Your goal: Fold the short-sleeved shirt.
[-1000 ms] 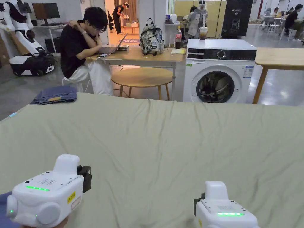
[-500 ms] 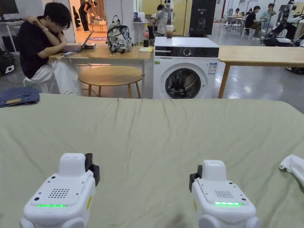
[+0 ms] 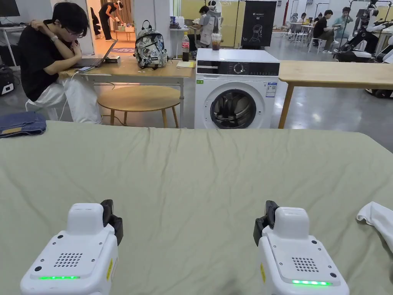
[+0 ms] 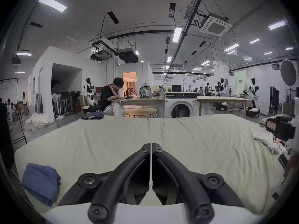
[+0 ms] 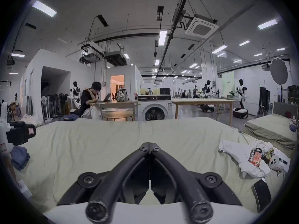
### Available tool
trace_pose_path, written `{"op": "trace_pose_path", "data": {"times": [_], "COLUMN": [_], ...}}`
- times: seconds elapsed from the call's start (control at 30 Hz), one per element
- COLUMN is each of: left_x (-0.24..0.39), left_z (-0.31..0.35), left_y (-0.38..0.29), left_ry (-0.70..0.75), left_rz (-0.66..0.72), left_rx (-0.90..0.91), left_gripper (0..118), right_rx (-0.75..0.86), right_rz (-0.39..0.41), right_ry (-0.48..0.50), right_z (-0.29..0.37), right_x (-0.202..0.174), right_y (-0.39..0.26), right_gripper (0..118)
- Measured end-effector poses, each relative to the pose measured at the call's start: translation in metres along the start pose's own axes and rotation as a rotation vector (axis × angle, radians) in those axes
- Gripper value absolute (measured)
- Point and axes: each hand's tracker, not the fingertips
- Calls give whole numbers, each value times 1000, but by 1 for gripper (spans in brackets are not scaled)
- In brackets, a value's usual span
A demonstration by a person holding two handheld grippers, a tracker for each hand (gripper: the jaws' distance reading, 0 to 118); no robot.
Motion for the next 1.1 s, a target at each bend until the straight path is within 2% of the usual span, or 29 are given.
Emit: {"op": "trace_pose_path", "data": {"times": [0.43, 0.47, 0.5, 0.53, 0.57, 0.6, 0.63, 0.67, 0.7, 0.77, 0.83, 1.0, 1.1], "left_x": [-3, -3, -4, -4, -5, -5, -5, -6, -7, -11, -14, -14, -11], "left_z": [-3, -3, -3, -3, -3, -3, -2, -2, -2, -2, -3, -3, -1], "left_y": [1, 2, 1, 2, 2, 2, 3, 3, 4, 4, 6, 7, 7], "left_ry": [24, 22, 22, 27, 30, 32, 38, 45, 47, 48, 39, 44, 52], "left_rz": [-4, 3, 8, 11, 13, 14, 17, 21, 29, 48, 59, 21, -11], "left_rx": [1, 4, 5, 7, 9, 10, 12, 14, 15, 21, 19, 32, 49], "left_gripper": [0, 1, 8, 21, 30, 38, 55, 67, 74, 82, 82, 82, 82], "right_rx": [-15, -17, -16, -16, -16, -16, -11, -9, -10, 4, 10, 19, 21], "right_rz": [-9, -4, -1, -1, 1, 5, 12, 18, 21, 25, 41, 30, 37], "right_ry": [7, 5, 4, 9, 10, 8, 4, 0, -3, -14, -30, -12, -13], "right_z": [-3, -3, -3, -3, -3, -3, -3, -3, -4, -4, -5, -7, -9], "right_x": [-3, -5, -6, -6, -6, -8, -9, -9, -9, -9, -10, -9, -10], "right_y": [-1, -1, 0, 0, 0, 1, 1, 1, 1, 1, 2, 5, 8], "right_gripper": [0, 1, 4, 5, 9, 21, 48, 68, 80, 84, 85, 101, 101]}}
